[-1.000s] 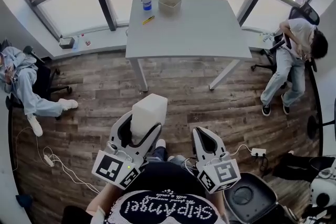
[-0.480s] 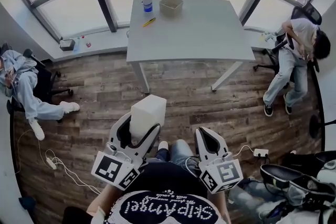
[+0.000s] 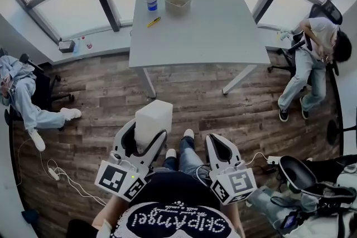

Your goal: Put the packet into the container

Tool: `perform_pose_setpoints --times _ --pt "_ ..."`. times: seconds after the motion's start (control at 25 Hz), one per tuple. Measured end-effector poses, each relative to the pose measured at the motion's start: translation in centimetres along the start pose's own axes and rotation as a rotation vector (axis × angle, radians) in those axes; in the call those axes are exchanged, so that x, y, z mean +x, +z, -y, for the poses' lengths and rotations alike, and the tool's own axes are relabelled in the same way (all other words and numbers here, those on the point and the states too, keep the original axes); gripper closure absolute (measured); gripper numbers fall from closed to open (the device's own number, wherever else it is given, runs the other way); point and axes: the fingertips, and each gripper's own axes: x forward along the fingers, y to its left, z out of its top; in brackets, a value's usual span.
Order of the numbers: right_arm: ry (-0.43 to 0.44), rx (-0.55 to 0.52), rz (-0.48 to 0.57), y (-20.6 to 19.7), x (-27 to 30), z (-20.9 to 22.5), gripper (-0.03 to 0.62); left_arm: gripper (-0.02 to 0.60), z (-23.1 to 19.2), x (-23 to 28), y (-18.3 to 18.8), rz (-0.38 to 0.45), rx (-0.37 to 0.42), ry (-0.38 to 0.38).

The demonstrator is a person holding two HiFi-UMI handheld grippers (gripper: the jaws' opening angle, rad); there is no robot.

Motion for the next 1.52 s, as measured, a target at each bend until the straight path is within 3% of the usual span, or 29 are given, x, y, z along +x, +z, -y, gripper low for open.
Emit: perform_pose_setpoints --times 0.84,1.52 --pt "0.112 -0.051 -0.017 6.5 8.6 6.6 0.579 0.293 -3.8 9.4 3.3 0.070 -0.026 0.135" --pt "0.118 -0.063 -0.016 8.2 9.1 13.7 0.579 0.293 -0.9 15.4 4.6 0.113 -0.008 0.149"
